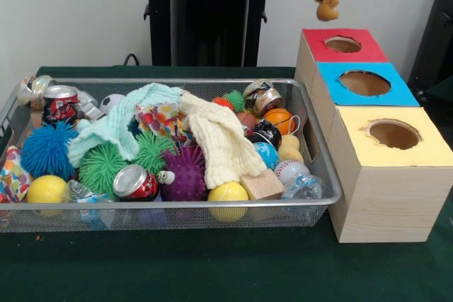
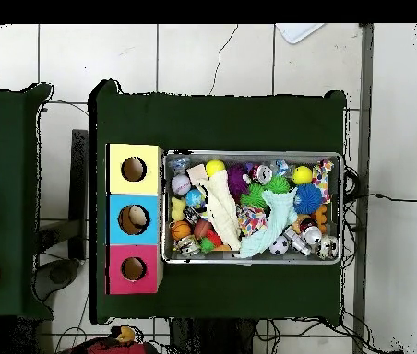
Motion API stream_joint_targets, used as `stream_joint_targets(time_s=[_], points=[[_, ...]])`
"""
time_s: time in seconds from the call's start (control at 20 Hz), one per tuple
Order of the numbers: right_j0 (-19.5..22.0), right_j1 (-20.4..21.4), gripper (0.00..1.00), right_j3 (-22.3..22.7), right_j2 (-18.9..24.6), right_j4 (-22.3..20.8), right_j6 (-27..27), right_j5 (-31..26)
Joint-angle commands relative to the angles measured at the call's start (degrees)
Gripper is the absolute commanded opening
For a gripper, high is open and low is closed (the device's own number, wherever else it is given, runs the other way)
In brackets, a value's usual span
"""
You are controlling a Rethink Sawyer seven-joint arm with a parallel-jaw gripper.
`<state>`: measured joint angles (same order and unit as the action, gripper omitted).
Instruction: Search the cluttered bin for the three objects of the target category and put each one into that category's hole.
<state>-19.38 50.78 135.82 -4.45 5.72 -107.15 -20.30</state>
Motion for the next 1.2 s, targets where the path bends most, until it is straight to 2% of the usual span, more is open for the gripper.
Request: stream_joint_targets(time_s=[0.05, 0.2, 0.3, 0.5, 0.8, 1.2], points=[[-0.9, 3.4, 0.0, -9.5, -1.1, 4.2, -14.1, -7.5], [-1.7, 3.0, 0.0, -11.5, -2.5, 4.0, -14.4, -8.6], [-0.8, 1.5, 0.0, -12.5, -1.3, 4.8, -13.7, -6.6], [-0.8, -1.2, 0.0, -17.0, -2.0, 5.2, -13.9, -7.3], [-1.0, -2.1, 0.0, -19.5, -2.7, 5.2, -13.4, -8.3], [0.0, -5.9, 0.0, -28.7, -5.7, 2.0, -10.8, -15.1]])
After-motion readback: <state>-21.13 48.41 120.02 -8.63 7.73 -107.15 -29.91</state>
